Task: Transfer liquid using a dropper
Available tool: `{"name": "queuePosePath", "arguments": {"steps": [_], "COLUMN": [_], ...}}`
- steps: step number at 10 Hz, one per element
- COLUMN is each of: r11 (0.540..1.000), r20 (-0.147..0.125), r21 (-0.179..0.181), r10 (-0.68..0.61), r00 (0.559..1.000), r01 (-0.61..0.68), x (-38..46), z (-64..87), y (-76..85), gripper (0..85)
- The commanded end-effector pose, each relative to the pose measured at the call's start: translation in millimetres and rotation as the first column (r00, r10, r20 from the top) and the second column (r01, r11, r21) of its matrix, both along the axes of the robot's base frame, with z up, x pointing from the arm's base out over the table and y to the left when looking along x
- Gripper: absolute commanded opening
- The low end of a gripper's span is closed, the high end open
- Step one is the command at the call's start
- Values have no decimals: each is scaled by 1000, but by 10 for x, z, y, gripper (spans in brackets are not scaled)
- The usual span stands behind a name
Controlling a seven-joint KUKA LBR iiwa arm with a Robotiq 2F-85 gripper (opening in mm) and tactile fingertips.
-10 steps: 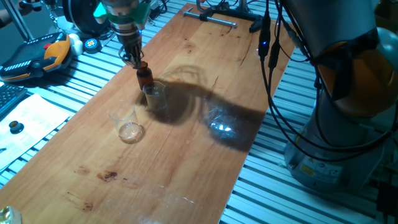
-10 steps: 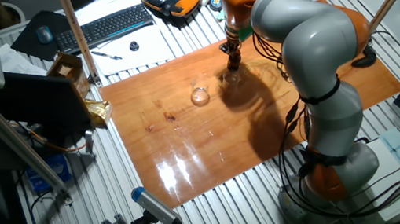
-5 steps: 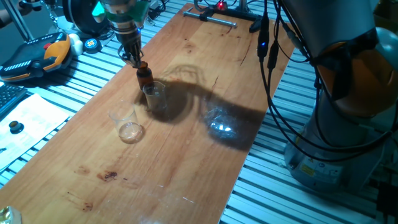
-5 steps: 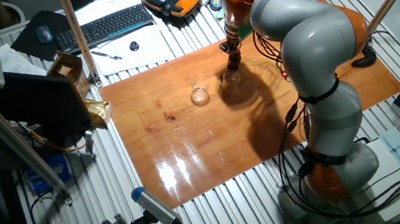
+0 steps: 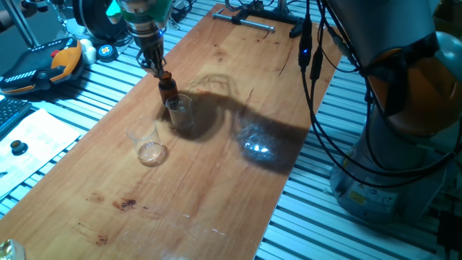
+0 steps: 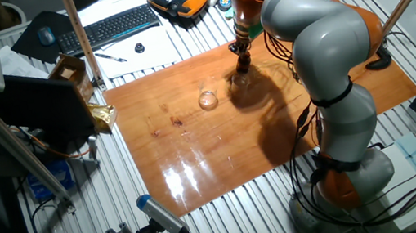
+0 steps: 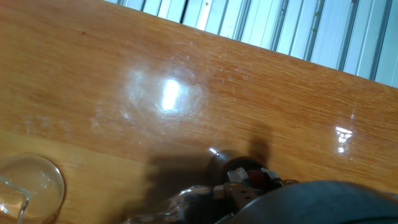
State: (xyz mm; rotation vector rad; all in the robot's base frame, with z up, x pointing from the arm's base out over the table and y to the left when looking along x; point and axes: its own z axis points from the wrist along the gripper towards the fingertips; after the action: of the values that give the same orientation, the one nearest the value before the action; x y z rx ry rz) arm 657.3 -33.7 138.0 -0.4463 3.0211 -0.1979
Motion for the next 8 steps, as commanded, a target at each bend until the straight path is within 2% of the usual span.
{"name": "queuePosePath", "arguments": {"steps": [1, 5, 8], "r11": [1000, 1000, 1000], "r20": [-2, -23, -35], "r21": [0, 2, 2], "r10": [1, -6, -18], "r00": [1000, 1000, 999], "r01": [-1, 6, 18], "x": [-1, -8, -15], "z": [15, 172, 372], "y": [1, 11, 73], "gripper": [170, 167, 167]}}
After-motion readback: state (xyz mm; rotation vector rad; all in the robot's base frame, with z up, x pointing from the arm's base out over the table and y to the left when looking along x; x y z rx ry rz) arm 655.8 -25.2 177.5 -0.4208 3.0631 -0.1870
